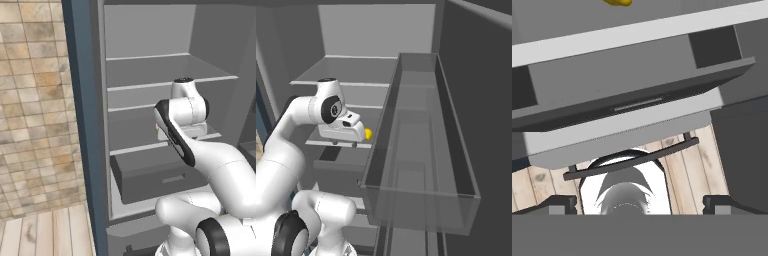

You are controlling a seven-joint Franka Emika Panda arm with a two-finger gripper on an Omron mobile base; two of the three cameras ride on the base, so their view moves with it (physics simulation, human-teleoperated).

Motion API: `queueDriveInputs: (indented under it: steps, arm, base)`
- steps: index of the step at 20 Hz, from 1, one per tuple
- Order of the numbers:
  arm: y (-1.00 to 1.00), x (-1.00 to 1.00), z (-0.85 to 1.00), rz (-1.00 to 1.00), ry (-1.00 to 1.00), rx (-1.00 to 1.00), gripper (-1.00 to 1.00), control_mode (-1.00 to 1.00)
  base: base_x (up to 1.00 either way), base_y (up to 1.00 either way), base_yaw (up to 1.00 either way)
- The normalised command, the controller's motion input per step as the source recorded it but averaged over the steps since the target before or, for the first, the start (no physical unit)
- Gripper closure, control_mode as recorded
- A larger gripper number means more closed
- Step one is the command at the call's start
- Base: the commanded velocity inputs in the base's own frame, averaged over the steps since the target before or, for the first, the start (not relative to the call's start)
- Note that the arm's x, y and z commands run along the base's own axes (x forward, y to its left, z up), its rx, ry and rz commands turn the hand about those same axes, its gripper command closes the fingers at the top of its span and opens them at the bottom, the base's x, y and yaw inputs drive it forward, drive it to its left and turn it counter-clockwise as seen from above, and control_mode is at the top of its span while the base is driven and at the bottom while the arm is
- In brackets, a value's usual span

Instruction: Retrieve a lemon from the fridge and place it on the cutting board with the fish.

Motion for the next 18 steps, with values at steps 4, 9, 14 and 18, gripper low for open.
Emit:
queueDriveInputs:
  steps: [4, 9, 14, 18]
  arm:
    - [0.0, 0.01, 0.0, 0.04, -0.07, 0.0, -1.0, -1.0]
    - [-0.09, 0.21, 0.0, 0.11, -0.32, 0.0, -1.0, -1.0]
    - [-0.16, 0.14, 0.0, 0.09, -0.21, 0.01, -1.0, -1.0]
    - [-0.29, 0.36, 0.0, 0.0, -0.01, 0.0, -1.0, -1.0]
  base:
    - [0.0, 0.0, 0.0]
    - [0.0, 0.0, 0.0]
    - [0.0, 0.0, 0.0]
    - [0.0, 0.0, 0.0]
